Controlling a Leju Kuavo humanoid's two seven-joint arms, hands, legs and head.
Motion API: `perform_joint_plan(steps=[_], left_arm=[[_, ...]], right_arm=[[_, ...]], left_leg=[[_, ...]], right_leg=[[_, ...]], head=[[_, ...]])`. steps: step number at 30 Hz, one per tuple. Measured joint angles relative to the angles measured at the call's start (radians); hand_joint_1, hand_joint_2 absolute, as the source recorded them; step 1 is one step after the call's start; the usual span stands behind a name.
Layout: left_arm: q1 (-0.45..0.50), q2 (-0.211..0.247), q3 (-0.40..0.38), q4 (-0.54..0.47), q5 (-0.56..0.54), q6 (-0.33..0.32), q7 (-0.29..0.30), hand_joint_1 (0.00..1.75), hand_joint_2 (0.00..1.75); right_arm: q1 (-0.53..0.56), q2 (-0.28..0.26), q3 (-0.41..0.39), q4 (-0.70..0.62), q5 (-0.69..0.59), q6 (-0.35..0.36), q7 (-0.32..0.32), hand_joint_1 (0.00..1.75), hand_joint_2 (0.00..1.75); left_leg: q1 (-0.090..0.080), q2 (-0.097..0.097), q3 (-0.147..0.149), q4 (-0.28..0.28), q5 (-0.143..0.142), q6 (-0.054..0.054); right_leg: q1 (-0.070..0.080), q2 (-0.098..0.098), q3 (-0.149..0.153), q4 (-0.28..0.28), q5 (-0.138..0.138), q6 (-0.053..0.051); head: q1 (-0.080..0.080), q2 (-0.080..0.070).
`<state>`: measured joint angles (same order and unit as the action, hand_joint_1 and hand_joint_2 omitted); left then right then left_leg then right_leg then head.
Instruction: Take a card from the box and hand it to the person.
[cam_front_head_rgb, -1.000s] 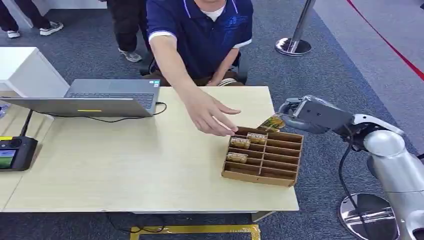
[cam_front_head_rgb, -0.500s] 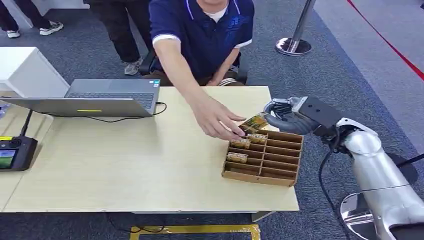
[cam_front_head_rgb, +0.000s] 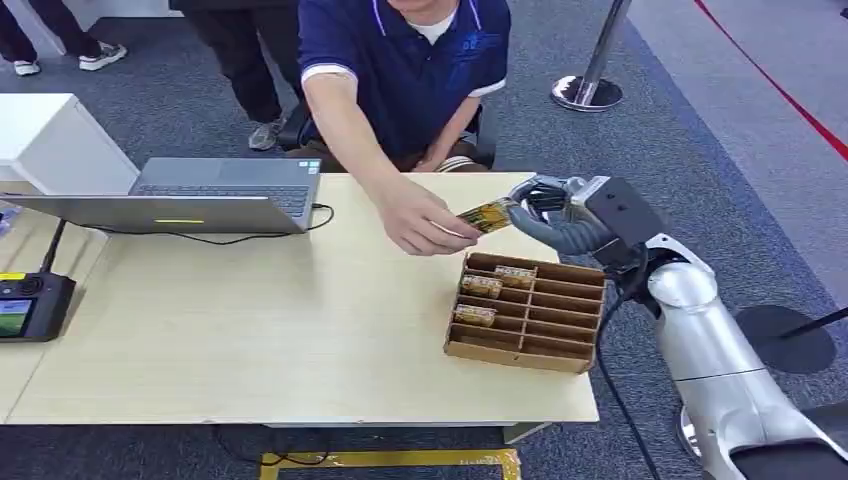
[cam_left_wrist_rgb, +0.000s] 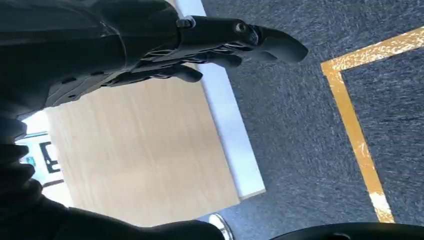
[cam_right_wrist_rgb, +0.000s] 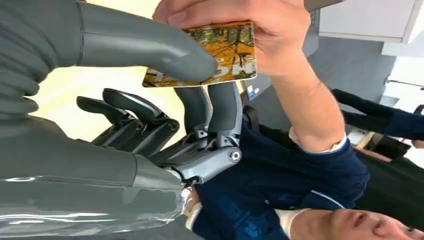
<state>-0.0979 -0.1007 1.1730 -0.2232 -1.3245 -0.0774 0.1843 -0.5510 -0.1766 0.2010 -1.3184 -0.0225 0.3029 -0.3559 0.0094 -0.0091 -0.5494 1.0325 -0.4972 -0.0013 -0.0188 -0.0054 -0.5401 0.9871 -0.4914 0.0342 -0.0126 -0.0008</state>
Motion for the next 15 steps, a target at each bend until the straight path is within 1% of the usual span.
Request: perform_joint_plan(steps=[6, 7, 15], left_arm=[[0.0, 0.0, 0.0, 0.0, -0.005, 0.003, 0.008, 0.0, 1.75], [0.0, 0.0, 0.0, 0.0, -0.01, 0.003, 0.011, 0.0, 1.75], [0.0, 0.003, -0.01, 0.0, -0.021, 0.004, 0.01, 0.0, 1.75]], right_arm=[[0.0, 0.012, 0.0, 0.004, 0.008, -0.01, 0.0, 1.75, 1.75], [0.0, 0.014, 0.0, 0.006, 0.01, -0.011, 0.0, 0.0, 1.75], [0.0, 0.021, 0.0, 0.009, 0.019, -0.013, 0.0, 0.0, 1.75]], left_leg=[[0.0, 0.0, 0.0, 0.0, 0.0, 0.0], [0.0, 0.0, 0.0, 0.0, 0.0, 0.0], [0.0, 0.0, 0.0, 0.0, 0.0, 0.0]], right_leg=[[0.0, 0.0, 0.0, 0.0, 0.0, 0.0], [0.0, 0.0, 0.0, 0.0, 0.0, 0.0], [0.0, 0.0, 0.0, 0.0, 0.0, 0.0]], head=[[0.0, 0.0], [0.0, 0.0], [0.0, 0.0]])
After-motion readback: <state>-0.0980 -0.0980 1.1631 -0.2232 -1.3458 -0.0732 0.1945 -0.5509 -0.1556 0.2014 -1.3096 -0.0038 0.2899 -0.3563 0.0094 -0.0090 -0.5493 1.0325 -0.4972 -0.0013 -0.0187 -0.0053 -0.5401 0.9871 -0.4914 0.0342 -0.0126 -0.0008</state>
